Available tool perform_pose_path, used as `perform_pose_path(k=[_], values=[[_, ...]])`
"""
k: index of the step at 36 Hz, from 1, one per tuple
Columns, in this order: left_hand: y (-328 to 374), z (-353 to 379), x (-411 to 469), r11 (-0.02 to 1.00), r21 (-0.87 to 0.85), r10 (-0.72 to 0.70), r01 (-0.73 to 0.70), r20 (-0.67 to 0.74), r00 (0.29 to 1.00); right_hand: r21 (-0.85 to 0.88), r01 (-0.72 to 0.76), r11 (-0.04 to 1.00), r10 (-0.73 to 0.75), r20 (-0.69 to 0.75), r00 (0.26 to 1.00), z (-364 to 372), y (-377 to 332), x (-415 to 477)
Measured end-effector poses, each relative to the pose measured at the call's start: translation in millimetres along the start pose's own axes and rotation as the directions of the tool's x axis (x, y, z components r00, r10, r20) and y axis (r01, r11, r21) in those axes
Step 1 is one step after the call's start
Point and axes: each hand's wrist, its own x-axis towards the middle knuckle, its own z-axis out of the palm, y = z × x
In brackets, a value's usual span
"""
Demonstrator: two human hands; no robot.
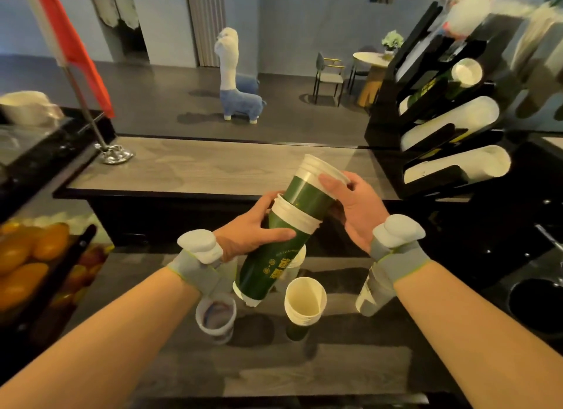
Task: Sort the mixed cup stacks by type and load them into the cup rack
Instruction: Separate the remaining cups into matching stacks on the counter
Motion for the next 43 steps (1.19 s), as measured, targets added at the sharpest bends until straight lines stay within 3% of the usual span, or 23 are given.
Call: perform_pose_path(k=[6,11,18,22,27,35,43], values=[[6,-15,-3,0.998,0.048,0.033,-0.029,-0.090,0.995,-0.209,-0.021,0.978,0.049,0.134,0.990,25,8,2],[1,-33,-15,0.997,0.063,0.052,-0.043,-0.137,0.989,-0.177,-0.041,0.983,0.075,0.192,0.979,44,5,5],[-12,-61,-33,0.998,-0.053,0.035,-0.047,-0.205,0.978,-0.280,0.109,0.954,-0.053,0.203,0.978,70,14,7],[-21,-77,-49,0.999,-0.023,0.035,-0.042,-0.248,0.968,-0.372,0.207,0.905,-0.130,0.220,0.967,95,18,7],[-41,-98,-70,0.999,0.028,0.044,-0.037,-0.297,0.954,-0.438,0.221,0.871,-0.104,0.275,0.956,127,26,11],[-107,-119,-106,0.994,0.010,-0.096,0.105,-0.331,0.939,-0.495,0.176,0.851,0.023,0.371,0.928,176,64,14],[-137,-125,-120,0.989,0.017,-0.130,0.149,-0.402,0.906,-0.549,0.155,0.821,0.101,0.407,0.908,206,86,22]])
